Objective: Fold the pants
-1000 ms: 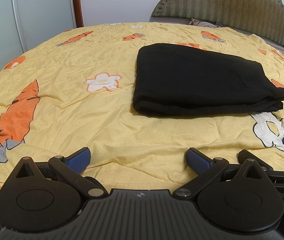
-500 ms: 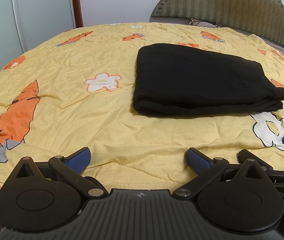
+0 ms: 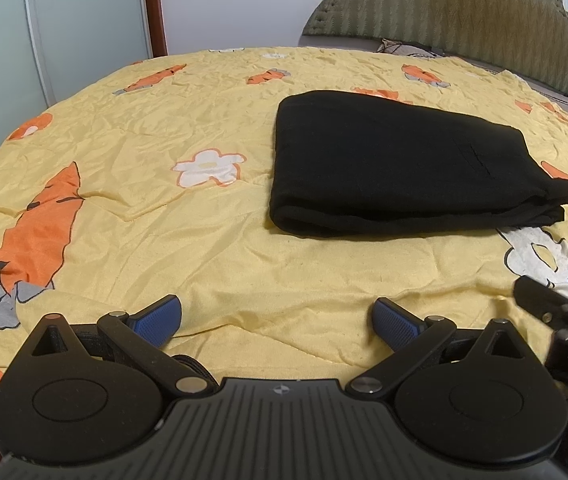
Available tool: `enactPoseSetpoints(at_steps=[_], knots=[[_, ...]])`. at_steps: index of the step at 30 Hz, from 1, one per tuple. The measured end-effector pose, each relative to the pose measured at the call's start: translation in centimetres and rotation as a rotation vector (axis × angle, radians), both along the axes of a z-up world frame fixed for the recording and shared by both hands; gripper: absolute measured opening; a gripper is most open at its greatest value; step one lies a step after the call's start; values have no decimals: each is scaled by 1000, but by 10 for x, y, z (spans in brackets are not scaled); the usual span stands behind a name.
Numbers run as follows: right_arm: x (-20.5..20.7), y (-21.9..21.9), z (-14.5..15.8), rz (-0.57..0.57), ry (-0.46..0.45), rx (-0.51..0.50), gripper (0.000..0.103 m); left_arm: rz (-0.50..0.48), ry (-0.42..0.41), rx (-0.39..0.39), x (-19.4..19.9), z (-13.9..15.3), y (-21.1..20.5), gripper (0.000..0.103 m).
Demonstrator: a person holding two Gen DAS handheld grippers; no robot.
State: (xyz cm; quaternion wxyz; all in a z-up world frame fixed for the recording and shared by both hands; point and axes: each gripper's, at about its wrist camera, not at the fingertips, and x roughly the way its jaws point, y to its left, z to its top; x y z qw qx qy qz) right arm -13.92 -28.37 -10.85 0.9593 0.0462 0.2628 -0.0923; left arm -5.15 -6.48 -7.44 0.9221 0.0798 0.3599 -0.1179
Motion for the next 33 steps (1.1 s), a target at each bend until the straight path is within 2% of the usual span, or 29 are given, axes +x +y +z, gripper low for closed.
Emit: enactPoseSetpoints(at_steps=[8, 33], knots=[[-7, -18, 9, -6, -17, 25, 103, 8, -26, 12, 0, 6, 1, 103], [-7, -14, 8, 24, -6, 11, 103, 13, -28, 27, 2, 8, 3, 103]])
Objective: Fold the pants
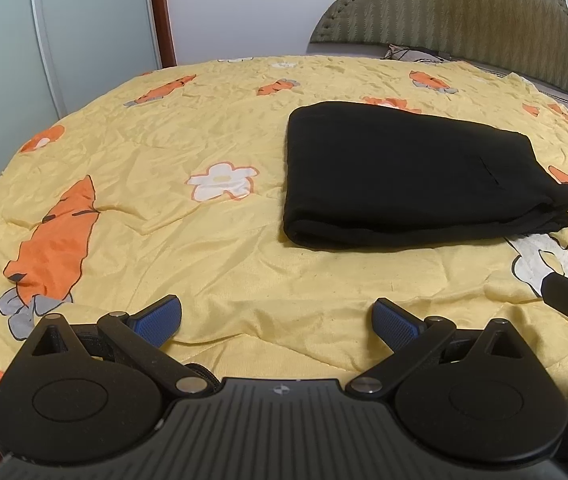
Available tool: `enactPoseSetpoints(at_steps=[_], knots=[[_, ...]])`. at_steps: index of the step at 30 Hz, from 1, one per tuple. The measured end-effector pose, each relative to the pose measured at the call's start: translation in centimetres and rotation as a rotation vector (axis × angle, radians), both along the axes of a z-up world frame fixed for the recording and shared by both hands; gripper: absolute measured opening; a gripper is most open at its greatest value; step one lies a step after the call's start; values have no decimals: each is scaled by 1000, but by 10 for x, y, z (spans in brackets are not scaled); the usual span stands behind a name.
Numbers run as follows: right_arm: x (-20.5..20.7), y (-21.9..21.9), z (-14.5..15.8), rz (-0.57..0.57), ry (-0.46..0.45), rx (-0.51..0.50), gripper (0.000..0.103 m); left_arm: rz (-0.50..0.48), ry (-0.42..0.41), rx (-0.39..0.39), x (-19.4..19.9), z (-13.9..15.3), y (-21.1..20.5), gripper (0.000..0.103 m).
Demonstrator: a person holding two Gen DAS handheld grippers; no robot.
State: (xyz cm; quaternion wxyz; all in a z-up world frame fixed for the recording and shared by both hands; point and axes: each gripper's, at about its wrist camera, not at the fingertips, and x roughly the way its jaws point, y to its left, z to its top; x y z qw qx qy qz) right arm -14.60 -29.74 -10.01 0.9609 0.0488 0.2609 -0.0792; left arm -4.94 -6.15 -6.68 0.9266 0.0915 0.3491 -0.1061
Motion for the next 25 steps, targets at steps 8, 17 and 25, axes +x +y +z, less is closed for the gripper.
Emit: enactPoseSetpoints(at_steps=[8, 17, 25], knots=[[0, 1, 1, 1, -2, -4, 103, 2, 1, -3, 1, 0, 1, 103], [-1, 0, 5, -10, -6, -7, 103, -9, 18, -11, 4, 2, 0, 103], [0, 6, 8, 11, -12, -3, 103, 1, 17, -27, 12, 7, 6, 102]])
